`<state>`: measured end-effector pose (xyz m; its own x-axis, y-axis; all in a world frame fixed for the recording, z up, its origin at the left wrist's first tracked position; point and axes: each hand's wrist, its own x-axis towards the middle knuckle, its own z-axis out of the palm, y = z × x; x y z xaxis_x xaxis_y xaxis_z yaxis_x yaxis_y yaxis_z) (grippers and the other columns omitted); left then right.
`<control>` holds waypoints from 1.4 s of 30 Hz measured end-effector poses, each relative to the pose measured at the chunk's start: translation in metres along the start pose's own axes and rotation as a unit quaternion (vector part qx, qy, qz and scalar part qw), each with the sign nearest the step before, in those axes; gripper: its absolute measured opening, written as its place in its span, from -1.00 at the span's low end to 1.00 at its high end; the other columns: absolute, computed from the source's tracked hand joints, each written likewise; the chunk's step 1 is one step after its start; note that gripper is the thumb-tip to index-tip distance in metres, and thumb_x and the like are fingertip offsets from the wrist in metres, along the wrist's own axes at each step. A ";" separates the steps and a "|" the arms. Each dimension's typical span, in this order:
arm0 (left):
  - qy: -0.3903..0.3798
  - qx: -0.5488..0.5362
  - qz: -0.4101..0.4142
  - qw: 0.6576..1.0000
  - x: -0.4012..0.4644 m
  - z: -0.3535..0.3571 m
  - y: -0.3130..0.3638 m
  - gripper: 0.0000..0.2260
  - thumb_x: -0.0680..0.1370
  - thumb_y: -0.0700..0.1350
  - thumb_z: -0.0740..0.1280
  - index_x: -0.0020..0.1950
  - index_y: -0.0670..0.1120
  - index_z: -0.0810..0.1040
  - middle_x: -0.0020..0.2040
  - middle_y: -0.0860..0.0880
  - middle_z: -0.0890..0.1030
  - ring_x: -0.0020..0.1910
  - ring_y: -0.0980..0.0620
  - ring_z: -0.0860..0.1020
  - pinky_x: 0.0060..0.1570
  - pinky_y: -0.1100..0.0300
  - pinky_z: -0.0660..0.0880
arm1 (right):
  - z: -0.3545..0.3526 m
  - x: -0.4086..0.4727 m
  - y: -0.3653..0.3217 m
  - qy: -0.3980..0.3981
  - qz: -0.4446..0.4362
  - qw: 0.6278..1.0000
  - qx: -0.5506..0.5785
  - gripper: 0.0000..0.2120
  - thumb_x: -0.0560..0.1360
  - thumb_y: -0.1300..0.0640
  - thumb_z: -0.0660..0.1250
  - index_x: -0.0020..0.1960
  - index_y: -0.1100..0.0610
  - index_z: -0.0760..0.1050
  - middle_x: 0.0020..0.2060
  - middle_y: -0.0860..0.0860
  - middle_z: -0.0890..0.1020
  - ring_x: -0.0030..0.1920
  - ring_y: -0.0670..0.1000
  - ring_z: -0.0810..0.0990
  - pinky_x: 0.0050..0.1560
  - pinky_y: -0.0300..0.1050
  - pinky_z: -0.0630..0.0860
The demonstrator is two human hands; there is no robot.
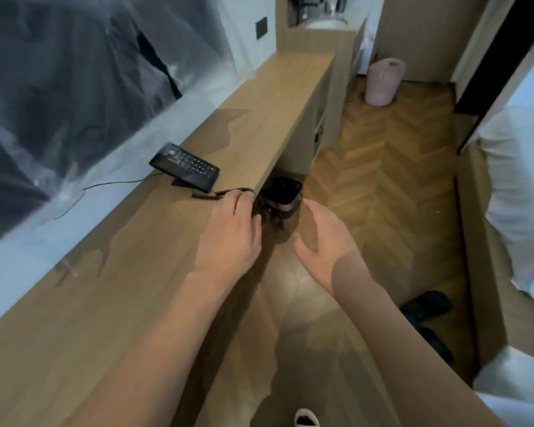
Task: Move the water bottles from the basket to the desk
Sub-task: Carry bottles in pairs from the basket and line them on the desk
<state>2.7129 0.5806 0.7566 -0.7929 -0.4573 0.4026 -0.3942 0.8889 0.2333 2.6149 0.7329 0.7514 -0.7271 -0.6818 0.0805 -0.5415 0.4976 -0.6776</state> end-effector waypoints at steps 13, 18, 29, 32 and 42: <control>-0.026 -0.019 0.087 0.996 0.221 0.137 0.075 -0.65 0.59 -0.10 0.28 0.34 -0.21 0.44 0.25 -0.19 0.50 0.18 -0.16 0.51 0.18 -0.04 0.51 | -0.079 0.176 0.127 0.031 0.074 0.996 -0.032 -0.44 0.60 0.02 0.24 0.54 -0.04 0.13 0.47 -0.05 0.31 0.36 0.00 0.42 0.41 -0.08 0.34; -0.043 -0.025 0.085 0.995 0.330 0.185 0.086 -0.62 0.61 -0.05 0.25 0.39 -0.16 0.40 0.30 -0.14 0.49 0.24 -0.09 0.49 0.23 0.00 0.49 | -0.113 0.280 0.163 0.036 0.082 0.994 -0.066 -0.42 0.59 0.05 0.28 0.56 0.03 0.17 0.49 -0.03 0.33 0.45 -0.05 0.31 0.31 -0.29 0.17; -0.063 -0.028 0.100 0.993 0.547 0.290 0.133 -0.60 0.62 -0.02 0.23 0.42 -0.14 0.40 0.34 -0.11 0.47 0.31 -0.05 0.45 0.31 0.05 0.44 | -0.177 0.484 0.263 0.074 0.074 0.991 -0.083 -0.43 0.56 0.07 0.32 0.52 0.11 0.26 0.42 0.01 0.42 0.42 -0.06 0.35 0.34 -0.36 0.08; -0.055 -0.037 0.093 0.993 0.603 0.322 0.153 -0.61 0.62 -0.02 0.23 0.41 -0.13 0.41 0.33 -0.11 0.48 0.29 -0.05 0.46 0.30 0.02 0.45 | -0.203 0.537 0.300 0.082 0.076 0.991 -0.080 -0.44 0.57 0.08 0.32 0.52 0.11 0.26 0.43 0.01 0.42 0.43 -0.05 0.35 0.36 -0.34 0.08; -0.045 -0.046 0.111 0.992 0.800 0.419 0.231 -0.60 0.62 0.03 0.24 0.42 -0.08 0.41 0.35 -0.05 0.48 0.32 0.01 0.45 0.36 0.12 0.39 | -0.294 0.717 0.413 0.096 0.091 0.989 -0.069 -0.42 0.57 0.06 0.32 0.54 0.08 0.24 0.46 0.00 0.38 0.46 -0.06 0.31 0.38 -0.32 0.07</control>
<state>1.7926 0.4312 0.7621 -0.8950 -0.2431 0.3741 -0.1647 0.9593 0.2294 1.7455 0.6070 0.7441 -0.8770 -0.4671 0.1127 -0.4377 0.6797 -0.5886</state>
